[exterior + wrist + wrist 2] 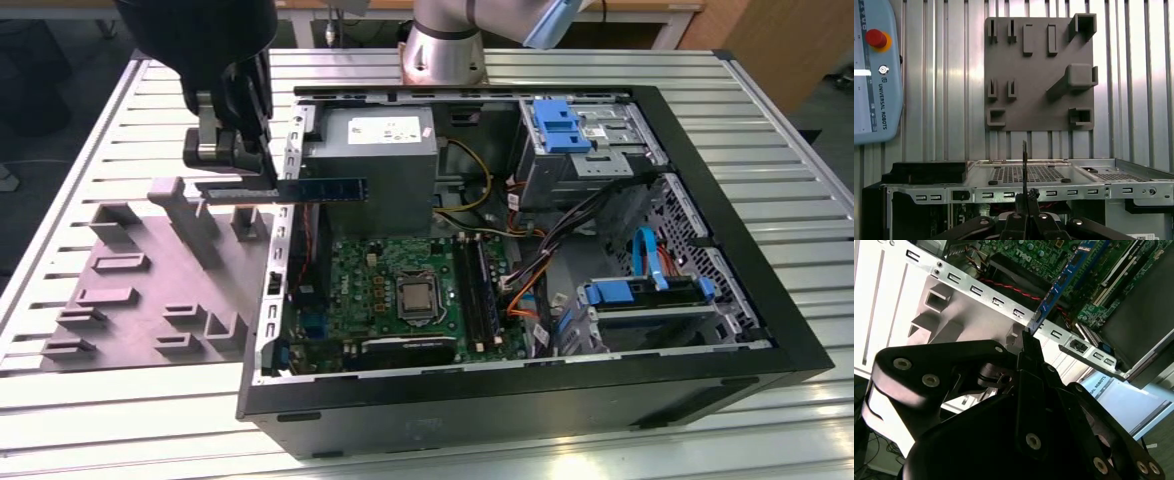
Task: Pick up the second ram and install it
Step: 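Pick up the second ram and move it above second insertion slot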
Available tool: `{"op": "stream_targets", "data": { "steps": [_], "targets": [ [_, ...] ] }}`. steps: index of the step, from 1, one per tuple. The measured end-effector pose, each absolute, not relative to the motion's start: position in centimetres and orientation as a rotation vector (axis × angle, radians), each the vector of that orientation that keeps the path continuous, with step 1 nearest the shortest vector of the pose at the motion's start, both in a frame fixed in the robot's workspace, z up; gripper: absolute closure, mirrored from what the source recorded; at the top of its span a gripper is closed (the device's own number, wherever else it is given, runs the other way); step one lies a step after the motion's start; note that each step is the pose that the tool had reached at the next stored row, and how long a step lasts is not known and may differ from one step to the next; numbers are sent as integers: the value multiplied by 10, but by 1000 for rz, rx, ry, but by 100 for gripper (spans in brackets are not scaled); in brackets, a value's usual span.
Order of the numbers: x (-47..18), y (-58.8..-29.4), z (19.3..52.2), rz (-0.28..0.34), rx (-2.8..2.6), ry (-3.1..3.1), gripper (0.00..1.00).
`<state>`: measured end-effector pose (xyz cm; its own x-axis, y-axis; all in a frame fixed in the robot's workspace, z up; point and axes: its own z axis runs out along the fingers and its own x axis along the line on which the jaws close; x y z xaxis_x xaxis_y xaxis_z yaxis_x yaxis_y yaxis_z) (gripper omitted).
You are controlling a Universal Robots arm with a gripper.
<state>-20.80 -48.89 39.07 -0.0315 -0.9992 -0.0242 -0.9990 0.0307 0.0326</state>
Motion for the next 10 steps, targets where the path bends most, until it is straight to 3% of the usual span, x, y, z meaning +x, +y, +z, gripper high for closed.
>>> {"op": "stream_targets", "data": {
  "steps": [10],
  "targets": [
    [-205, -489, 391, -63, 2182, -2251, 88]
  ]
}}
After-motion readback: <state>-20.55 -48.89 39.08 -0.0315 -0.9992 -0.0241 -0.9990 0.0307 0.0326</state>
